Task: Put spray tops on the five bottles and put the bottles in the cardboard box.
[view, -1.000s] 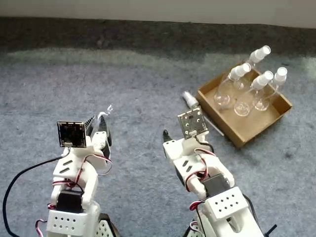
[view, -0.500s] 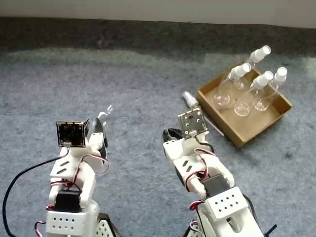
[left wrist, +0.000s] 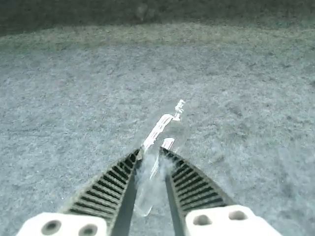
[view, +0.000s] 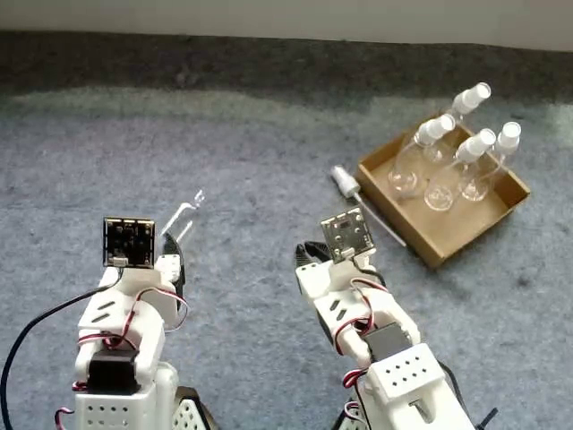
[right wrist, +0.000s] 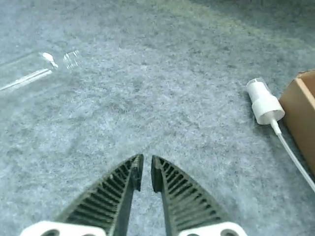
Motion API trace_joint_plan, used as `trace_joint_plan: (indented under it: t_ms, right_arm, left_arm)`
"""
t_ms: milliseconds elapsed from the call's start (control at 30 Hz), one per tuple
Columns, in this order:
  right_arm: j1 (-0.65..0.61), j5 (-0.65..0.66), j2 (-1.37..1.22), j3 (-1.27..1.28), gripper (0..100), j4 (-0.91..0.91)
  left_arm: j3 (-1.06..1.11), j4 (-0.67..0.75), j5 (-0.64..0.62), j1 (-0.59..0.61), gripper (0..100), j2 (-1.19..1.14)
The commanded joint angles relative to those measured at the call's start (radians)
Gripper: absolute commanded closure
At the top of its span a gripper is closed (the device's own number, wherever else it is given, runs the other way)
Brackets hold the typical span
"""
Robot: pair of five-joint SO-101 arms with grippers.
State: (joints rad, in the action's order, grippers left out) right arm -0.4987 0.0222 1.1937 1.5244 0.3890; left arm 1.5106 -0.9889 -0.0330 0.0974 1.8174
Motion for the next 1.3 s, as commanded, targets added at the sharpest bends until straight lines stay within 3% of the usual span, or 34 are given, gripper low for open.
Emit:
trace_joint_plan:
  t_ms: [0, 133, 200, 300, 400, 633, 867, 967, 1067, 1267]
  right_arm:
    - [-0.007, 0.000, 0.012, -0.105, 96.3, 0.107]
    - [-0.007, 0.000, 0.010, -0.220, 86.8, 0.219]
    - [-0.007, -0.003, 0.007, -0.266, 83.4, 0.248]
    - [-0.007, -0.002, -0.054, -0.346, 82.9, 0.278]
    - [-0.007, -0.006, -0.183, -0.444, 82.9, 0.312]
    - [-0.010, -0.008, -0.530, -0.676, 82.9, 0.320]
    - [-0.145, -0.009, -0.740, -0.886, 82.9, 0.346]
    - [-0.189, -0.092, -0.811, -1.024, 82.9, 0.437]
    - [-0.189, -0.192, -0.892, -1.207, 82.9, 0.544]
    - [-0.156, -0.192, -1.052, -1.554, 82.8, 0.680]
  left_arm:
    - [0.039, 0.133, 0.006, 0.105, 100, 0.013]
    - [0.027, 0.138, 0.011, 0.219, 100, 0.015]
    - [0.033, 0.064, 0.023, 0.259, 100, 0.015]
    - [0.018, -0.058, 0.137, 0.306, 100, 0.015]
    - [0.012, -0.157, 0.206, 0.311, 100, 0.015]
    - [0.024, -0.333, 0.216, 0.289, 100, 0.015]
    - [0.064, -0.336, 0.216, 0.257, 100, 0.015]
    - [0.062, -0.336, 0.216, 0.262, 100, 0.015]
    - [0.071, -0.316, 0.216, 0.262, 100, 0.015]
    - [0.071, -0.308, 0.215, 0.262, 100, 0.015]
